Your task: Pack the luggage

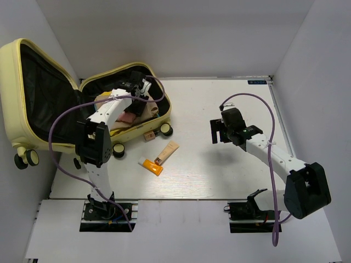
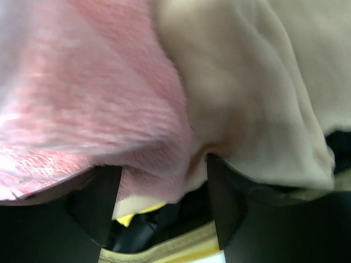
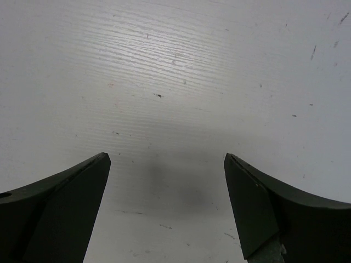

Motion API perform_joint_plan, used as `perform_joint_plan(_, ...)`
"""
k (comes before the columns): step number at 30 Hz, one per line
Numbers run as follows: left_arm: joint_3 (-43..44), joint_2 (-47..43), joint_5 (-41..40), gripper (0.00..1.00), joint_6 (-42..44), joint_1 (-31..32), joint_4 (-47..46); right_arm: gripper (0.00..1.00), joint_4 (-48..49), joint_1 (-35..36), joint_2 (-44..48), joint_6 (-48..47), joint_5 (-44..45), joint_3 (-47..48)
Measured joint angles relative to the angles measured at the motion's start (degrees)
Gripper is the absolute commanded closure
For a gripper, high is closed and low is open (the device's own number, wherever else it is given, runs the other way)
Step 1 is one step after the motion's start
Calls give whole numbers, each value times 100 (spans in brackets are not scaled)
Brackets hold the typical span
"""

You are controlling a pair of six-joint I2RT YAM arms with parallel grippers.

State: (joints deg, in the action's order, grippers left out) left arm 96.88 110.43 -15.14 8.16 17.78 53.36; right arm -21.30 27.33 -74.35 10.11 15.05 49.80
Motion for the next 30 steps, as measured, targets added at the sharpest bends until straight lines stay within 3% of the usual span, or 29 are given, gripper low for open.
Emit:
perform_joint_plan(2,258,173,-90,56,-4,-50,50,10,0,0,0,-2,48,0)
perform_joint_plan(3,450,282,-133,72,-11,-85,96,10,0,0,0,-4,74,0)
perform_joint_plan(8,1032,551,-256,85,-133,-160,413,10,0,0,-31,-2,118,0)
perform_joint_plan(9,1036,527,-269,97,-162,-162,450,10,0,0,-48,-2,118,0)
perform_joint_plan(10,1036,496,-271,100,-177,-162,483,10,0,0,-72,0,116,0)
perform_joint_plan(15,935,240,-107,100,-332,-205,535,10,0,0,-162,2,111,0)
perform_joint_plan(21,1668,208,798,100,-857,-404,1001,10,2,0,-190,33,107,0)
perform_joint_plan(24,1862,151,1010,87,-1154,-450,1108,10,0,0,-190,57,111,0)
perform_joint_plan(25,1926,149,1056,74,-1235,-450,1174,10,0,0,-190,70,111,0)
perform_joint_plan(27,1969,162,1185,65,-1355,-444,1279,10,-4,0,-190,90,114,0)
perform_joint_plan(30,1989,236,1537,61,-1521,-444,1434,10,-15,0,-190,107,118,0)
